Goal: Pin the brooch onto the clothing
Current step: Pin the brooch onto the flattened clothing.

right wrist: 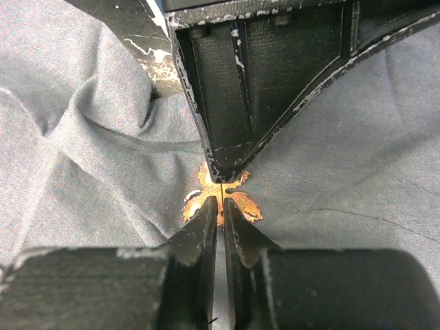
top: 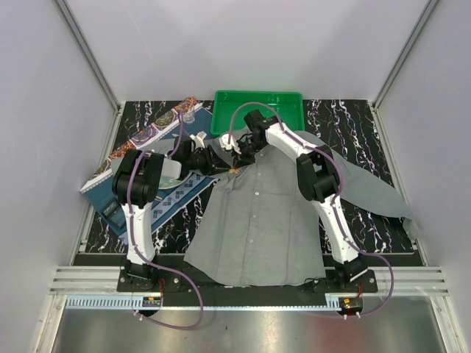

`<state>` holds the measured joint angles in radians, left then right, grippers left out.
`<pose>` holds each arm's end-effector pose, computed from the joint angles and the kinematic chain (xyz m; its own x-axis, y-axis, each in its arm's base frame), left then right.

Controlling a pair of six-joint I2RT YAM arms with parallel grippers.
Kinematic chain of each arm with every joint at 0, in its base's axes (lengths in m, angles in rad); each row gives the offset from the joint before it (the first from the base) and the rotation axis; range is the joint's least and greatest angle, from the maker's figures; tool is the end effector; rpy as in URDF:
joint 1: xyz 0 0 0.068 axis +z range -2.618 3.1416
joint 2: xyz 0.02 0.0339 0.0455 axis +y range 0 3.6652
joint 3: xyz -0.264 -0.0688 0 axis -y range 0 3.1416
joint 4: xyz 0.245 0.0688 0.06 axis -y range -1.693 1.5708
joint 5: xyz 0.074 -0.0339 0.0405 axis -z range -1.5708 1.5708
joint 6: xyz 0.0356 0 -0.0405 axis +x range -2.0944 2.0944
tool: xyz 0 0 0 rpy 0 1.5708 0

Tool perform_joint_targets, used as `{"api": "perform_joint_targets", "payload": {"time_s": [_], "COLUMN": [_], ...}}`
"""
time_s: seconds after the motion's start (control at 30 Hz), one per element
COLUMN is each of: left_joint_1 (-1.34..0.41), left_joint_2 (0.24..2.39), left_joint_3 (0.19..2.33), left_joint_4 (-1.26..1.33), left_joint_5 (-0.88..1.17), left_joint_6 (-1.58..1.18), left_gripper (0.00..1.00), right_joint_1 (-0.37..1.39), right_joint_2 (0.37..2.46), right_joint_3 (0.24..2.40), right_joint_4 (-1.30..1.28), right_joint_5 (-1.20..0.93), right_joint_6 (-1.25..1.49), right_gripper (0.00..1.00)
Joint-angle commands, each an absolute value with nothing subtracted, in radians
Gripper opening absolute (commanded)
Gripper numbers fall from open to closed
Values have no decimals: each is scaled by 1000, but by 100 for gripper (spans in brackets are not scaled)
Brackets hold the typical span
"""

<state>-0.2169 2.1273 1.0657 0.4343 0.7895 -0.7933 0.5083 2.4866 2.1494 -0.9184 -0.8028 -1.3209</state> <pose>0.3964 -0.1132 0.0948 -0.9102 -0.3133 -0.2709 0.0916 0.4857 -0.8693 0.4340 0.2711 0.1560 0.3110 -0.5973 -0.7393 -0.9365 -0.3251 -0.1313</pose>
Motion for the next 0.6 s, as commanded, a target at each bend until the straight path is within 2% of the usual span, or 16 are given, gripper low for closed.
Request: {"api": "perform_joint_targets", "payload": {"time_s": [0.0, 0.43, 0.57], "left_joint_1": [-218, -219, -219], "left_joint_2": [2149, 2157, 2154], "left_joint_3": [1083, 1092, 1089], "left_joint_4": [399, 393, 388], "left_joint_5": [744, 746, 746], "left_joint_6": [-759, -758, -756], "left_gripper": [32, 32, 32], "right_joint_1": [525, 529, 534], "right_joint_2": [2497, 2510, 2516], "right_joint_3": [2181, 2177, 2180], "right_joint_4": [-904, -885, -876], "right_joint_5": [-802, -772, -755], "right_joint_6": [-1308, -1313, -1307], "right_gripper": [14, 9, 4]}}
